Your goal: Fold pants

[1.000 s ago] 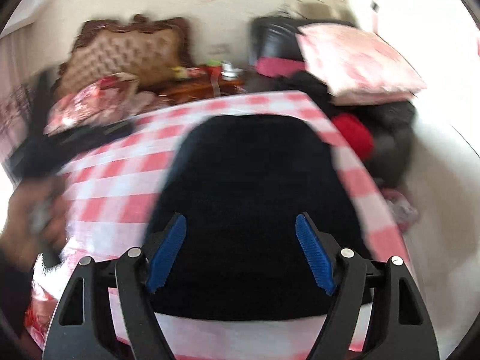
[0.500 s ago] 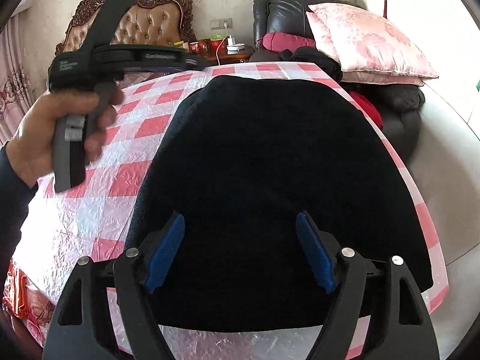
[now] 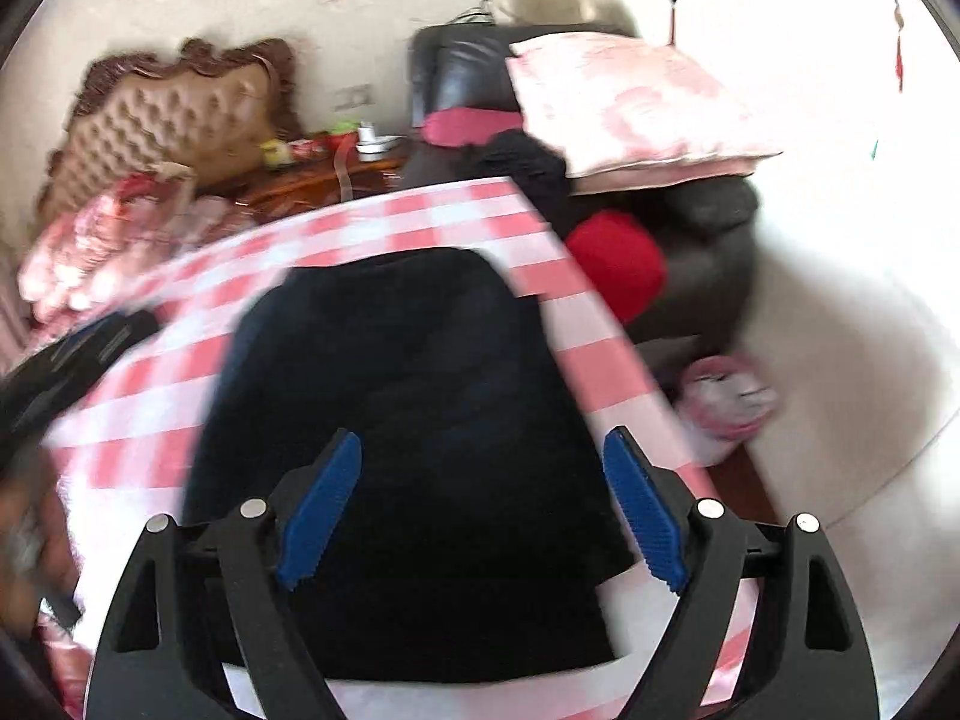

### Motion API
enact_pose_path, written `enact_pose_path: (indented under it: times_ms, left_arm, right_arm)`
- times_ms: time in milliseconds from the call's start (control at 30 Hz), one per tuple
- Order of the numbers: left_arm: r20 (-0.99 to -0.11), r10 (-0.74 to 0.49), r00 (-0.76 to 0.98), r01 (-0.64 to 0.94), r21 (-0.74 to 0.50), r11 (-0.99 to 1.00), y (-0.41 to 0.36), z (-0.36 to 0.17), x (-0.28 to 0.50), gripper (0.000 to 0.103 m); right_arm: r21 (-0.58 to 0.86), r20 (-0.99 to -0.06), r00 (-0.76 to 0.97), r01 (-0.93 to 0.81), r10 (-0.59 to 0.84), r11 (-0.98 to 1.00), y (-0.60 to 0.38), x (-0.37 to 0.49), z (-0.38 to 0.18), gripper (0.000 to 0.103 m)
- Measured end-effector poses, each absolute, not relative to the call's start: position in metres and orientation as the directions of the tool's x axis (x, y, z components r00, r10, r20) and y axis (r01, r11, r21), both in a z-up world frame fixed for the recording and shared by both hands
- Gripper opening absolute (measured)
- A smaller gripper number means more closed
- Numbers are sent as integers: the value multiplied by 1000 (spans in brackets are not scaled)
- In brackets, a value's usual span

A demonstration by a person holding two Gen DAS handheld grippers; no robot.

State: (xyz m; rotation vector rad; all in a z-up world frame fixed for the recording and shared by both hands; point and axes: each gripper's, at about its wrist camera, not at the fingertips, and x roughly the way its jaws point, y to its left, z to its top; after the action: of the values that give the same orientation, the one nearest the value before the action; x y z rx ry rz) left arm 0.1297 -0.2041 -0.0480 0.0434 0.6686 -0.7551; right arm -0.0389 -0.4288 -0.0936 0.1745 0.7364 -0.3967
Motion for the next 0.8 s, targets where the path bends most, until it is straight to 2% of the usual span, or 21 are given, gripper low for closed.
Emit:
enact_pose_path:
  times_ms: [100, 200, 400, 800]
  left_arm:
    - [-629, -623, 465, 676, -202, 709, -210, -72, 85, 67]
    - [-721, -546, 427, 664, -160, 731, -224, -107, 69, 67]
    - [-700, -540, 468, 637, -156, 755, -216, -99, 58, 66]
    - [-717, -525, 459, 641, -142, 754, -216, -88, 29, 67]
  right_arm:
    - [-104, -696, 614, 426, -372, 898, -433, -36, -112, 81]
    - [-111, -743, 565, 423, -358, 899, -441, -31, -139, 81]
    - [-56, -725, 593, 457, -351, 888, -445, -44, -152, 88]
    - [-45, -722, 596, 469, -353, 882, -442, -45, -153, 88]
